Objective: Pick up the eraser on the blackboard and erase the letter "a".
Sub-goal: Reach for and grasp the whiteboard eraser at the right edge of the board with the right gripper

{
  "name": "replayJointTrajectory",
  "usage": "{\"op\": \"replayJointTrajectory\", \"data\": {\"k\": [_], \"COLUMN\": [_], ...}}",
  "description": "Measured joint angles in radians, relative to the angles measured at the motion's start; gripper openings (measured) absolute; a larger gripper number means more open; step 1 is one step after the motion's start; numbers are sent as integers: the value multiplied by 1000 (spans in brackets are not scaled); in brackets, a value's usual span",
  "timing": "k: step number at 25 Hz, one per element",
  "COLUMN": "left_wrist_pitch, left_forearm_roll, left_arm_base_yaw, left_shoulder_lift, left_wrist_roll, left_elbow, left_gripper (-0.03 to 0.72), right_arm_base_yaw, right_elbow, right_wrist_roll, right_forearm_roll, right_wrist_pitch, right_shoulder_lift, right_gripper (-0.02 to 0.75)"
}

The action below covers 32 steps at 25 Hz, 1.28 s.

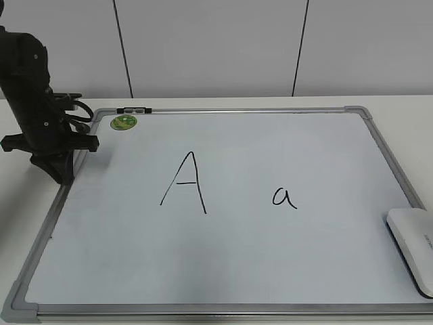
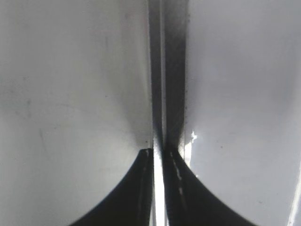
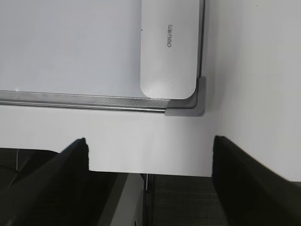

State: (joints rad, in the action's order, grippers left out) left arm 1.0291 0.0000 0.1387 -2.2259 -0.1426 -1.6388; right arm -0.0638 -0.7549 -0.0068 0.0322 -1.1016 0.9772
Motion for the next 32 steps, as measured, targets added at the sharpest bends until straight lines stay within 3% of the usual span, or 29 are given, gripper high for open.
{"op": "replayJointTrajectory", "data": {"k": [4,13,20,32], "left_wrist_pitch": [0,0,0,0], "left_forearm_roll": [0,0,0,0], "left_arm_base_yaw": [0,0,0,0], "left_shoulder_lift": [0,0,0,0], "left_wrist_roll": [0,0,0,0], "left_elbow": [0,0,0,0], "left_gripper": [43,48,53,55], "right_arm_base_yaw": [0,0,0,0], "right_elbow": [-2,-16,-77,-121], "right_wrist_roll": [0,38,139,152], "right_forearm_roll": [-14,-23,-121,-128], "right_wrist_pitch": [69,252,275,298], "right_shoulder_lift": [128,405,557,687], "right_gripper": [673,682,682,681]}}
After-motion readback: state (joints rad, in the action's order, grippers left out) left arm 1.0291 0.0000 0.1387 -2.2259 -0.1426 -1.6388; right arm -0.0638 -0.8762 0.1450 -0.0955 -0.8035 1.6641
